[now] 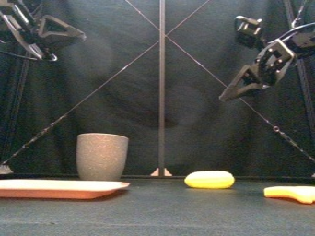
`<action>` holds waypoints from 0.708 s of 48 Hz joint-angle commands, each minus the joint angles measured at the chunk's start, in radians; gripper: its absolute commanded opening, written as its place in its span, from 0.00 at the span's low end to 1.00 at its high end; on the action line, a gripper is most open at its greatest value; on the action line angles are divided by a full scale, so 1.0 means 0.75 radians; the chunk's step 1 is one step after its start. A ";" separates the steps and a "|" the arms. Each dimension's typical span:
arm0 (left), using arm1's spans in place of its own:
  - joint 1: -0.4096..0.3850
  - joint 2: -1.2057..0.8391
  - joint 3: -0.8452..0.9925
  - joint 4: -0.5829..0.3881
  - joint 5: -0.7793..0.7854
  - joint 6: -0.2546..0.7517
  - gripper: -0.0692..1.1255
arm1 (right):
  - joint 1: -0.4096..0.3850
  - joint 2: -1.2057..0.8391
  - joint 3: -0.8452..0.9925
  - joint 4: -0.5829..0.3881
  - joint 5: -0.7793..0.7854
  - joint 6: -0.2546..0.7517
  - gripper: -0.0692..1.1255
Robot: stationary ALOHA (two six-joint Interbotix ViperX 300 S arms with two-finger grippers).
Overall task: Pick the corn then place it in the grey bowl
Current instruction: Pick the corn
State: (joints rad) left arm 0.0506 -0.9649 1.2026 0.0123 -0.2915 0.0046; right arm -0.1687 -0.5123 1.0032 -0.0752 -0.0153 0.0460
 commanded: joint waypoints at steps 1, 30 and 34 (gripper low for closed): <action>0.000 0.000 -0.016 0.004 -0.008 0.000 0.02 | -0.004 0.104 -0.082 0.006 0.059 -0.002 0.33; 0.002 -0.004 0.006 0.004 -0.008 0.000 0.02 | -0.045 0.542 -0.215 0.033 0.053 -0.002 0.91; 0.002 -0.004 0.008 0.004 -0.008 0.000 0.02 | -0.057 0.589 -0.231 0.033 0.051 -0.002 0.91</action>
State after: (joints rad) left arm 0.0506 -0.9679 1.2241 0.0138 -0.2915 0.0046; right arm -0.1979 -0.0798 0.8590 -0.0522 0.0322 0.0414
